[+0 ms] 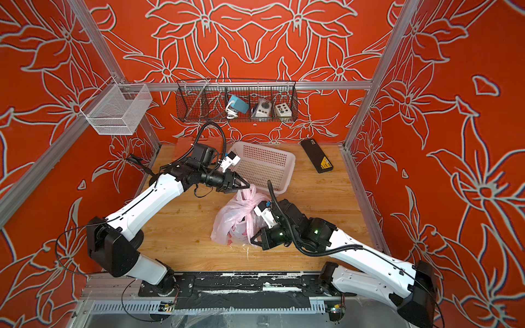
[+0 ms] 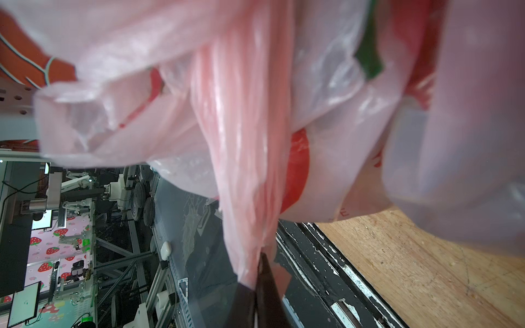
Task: Place the pineapple into a plastic bag & tie a knot
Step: Tie the plastic bag at the center of the board.
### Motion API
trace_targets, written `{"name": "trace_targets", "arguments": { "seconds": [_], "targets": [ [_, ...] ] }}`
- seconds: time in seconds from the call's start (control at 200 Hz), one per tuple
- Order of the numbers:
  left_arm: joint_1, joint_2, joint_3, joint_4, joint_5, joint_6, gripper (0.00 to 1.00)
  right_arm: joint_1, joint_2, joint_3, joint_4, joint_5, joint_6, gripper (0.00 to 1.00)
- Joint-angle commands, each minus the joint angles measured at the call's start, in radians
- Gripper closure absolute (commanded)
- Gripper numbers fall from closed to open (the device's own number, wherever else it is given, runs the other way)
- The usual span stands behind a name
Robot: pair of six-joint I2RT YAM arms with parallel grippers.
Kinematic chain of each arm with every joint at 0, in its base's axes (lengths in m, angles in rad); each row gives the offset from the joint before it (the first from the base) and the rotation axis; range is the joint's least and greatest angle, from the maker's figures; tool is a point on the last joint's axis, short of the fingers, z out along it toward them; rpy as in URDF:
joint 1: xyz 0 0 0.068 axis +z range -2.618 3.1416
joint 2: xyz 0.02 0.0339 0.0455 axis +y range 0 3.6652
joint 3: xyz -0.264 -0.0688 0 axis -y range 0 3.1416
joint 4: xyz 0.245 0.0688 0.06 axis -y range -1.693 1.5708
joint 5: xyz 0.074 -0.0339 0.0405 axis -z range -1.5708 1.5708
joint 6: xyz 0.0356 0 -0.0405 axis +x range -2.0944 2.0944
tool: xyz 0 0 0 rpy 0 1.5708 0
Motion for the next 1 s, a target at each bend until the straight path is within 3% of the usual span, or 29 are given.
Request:
{"name": "trace_targets", "arguments": {
  "seconds": [0.0,0.16,0.29,0.385,0.826,0.996],
  "targets": [
    [-0.002,0.022,0.029,0.008,0.027,-0.006,0.62,-0.002,-0.008,0.022,0.016,-0.007,-0.007,1.0],
    [-0.002,0.028,0.037,-0.003,0.002,0.001,0.66,-0.002,-0.015,0.009,0.029,-0.018,0.0,1.0],
    [-0.002,0.032,0.091,-0.11,-0.096,0.058,0.48,-0.002,-0.014,0.007,0.035,-0.025,0.002,1.0],
    [-0.002,0.024,0.105,-0.132,-0.132,0.07,0.43,-0.002,-0.011,0.008,0.039,-0.031,0.0,1.0],
    [-0.002,-0.034,0.134,-0.094,-0.163,0.035,0.42,-0.002,-0.009,0.008,0.035,-0.04,-0.001,1.0],
    [-0.002,-0.039,0.124,-0.039,-0.108,-0.014,0.42,-0.002,-0.008,0.008,0.037,-0.043,-0.001,1.0]
  ]
}}
